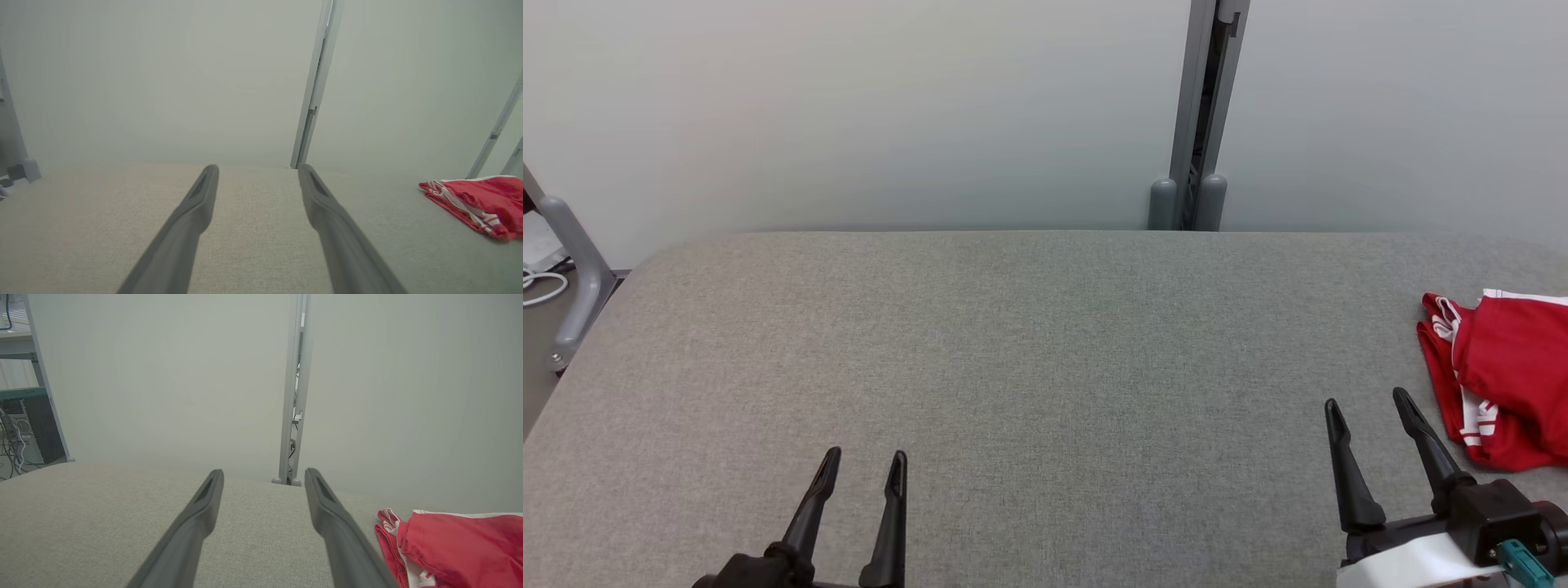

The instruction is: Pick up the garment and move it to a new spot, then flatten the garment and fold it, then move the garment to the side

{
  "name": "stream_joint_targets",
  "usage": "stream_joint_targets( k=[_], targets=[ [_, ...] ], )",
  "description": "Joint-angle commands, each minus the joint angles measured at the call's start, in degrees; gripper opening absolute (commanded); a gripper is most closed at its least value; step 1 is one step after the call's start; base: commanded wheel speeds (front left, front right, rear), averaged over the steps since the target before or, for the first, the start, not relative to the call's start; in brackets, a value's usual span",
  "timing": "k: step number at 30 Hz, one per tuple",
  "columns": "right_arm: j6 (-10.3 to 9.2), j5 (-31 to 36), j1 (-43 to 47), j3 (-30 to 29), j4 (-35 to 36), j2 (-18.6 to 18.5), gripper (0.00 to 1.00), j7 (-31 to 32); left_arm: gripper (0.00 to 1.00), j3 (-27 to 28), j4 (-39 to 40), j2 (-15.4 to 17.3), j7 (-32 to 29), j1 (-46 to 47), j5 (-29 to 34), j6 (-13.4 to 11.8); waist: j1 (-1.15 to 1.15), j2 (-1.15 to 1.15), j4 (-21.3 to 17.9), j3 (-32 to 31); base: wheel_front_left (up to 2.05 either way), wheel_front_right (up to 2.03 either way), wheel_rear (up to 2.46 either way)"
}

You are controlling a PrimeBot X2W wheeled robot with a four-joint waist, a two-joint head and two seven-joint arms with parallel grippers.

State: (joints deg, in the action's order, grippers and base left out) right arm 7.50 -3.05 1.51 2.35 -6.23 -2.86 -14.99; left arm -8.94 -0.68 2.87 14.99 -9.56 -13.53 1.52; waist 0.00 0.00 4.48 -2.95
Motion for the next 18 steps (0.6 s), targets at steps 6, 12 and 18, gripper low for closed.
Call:
stream_joint_targets(
  k=[6, 12, 18],
  targets=[
    [-0.01, 0.11, 0.54, -0.16, 0.80, -0.17, 1.00, -0.28, 1.00, 1.48, 0.44, 0.15, 0.21, -0.42, -1.51, 1.38, 0.00, 0.00, 0.20, 0.07, 0.00, 0.00, 0.00],
    [-0.01, 0.17, 0.57, 0.12, 1.06, -0.17, 1.00, -0.28, 1.00, 3.00, 2.50, 0.16, 0.21, -0.26, -3.36, 0.98, 0.00, 0.00, 0.55, 0.22, 0.00, 0.00, 0.00],
    [0.00, -0.17, 0.48, 0.19, -0.18, 0.28, 0.00, 0.13, 0.00, 2.84, 1.40, -0.15, -0.19, -0.91, -4.99, 1.20, 0.00, 0.00, 0.74, 0.28, 0.00, 0.00, 0.00]
  ],
)
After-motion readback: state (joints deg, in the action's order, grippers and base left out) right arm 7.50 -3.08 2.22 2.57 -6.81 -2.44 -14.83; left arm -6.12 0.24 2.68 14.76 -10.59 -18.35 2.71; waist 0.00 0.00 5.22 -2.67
